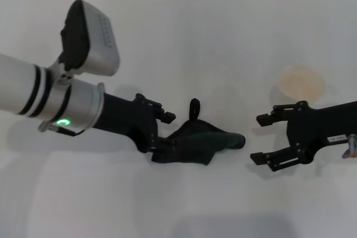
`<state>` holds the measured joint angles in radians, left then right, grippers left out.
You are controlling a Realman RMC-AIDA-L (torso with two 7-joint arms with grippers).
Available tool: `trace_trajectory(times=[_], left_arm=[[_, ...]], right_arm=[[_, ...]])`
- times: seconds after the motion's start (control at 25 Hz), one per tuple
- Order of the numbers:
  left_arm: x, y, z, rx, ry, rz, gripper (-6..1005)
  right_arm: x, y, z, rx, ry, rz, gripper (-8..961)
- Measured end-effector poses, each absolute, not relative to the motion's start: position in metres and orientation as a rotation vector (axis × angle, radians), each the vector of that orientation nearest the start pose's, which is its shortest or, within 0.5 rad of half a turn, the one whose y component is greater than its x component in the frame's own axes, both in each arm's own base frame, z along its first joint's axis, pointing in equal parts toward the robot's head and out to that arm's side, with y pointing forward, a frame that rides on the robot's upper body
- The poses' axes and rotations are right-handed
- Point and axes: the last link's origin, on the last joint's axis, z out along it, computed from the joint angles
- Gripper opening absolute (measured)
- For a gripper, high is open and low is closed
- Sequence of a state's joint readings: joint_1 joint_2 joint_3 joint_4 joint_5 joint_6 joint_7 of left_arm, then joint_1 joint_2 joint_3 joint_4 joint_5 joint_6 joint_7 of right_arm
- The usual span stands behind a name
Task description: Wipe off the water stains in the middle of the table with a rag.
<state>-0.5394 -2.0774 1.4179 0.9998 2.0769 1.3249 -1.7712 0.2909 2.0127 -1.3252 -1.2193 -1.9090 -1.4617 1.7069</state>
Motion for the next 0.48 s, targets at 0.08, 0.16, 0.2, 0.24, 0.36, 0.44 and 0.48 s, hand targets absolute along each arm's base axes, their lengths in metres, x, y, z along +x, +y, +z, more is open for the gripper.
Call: trace_trajectory(times=[0.08, 0.16, 0.2, 0.24, 0.36, 0.44, 0.48], left_arm=[[-0.202, 0.331, -0.052, -3.025, -0.335, -0.032, 390], [-0.206, 0.325, -0.044, -3.021, -0.319, -0.063, 545], [-0.209, 0.323, -0.039, -3.015, -0.317, -0.082, 577], [-0.211, 0.32, -0.033, -3.013, -0.313, -0.113, 610], [-0.217, 0.311, -0.018, -3.015, -0.305, -0.228, 707], [-0.222, 0.307, -0.009, -3.006, -0.304, -0.285, 706], [-0.224, 0.306, -0.007, -3.001, -0.307, -0.293, 706]], right_arm=[[0.233, 0.301, 0.008, -2.926, 0.405, 0.242, 799], [0.237, 0.3, 0.012, -2.922, 0.404, 0.245, 798], [0.24, 0.3, 0.014, -2.918, 0.404, 0.249, 797], [0.241, 0.3, 0.014, -2.917, 0.404, 0.251, 797], [0.247, 0.299, 0.018, -2.909, 0.408, 0.273, 795], [0.25, 0.298, 0.02, -2.908, 0.411, 0.291, 794], [0.251, 0.297, 0.02, -2.907, 0.414, 0.3, 791]])
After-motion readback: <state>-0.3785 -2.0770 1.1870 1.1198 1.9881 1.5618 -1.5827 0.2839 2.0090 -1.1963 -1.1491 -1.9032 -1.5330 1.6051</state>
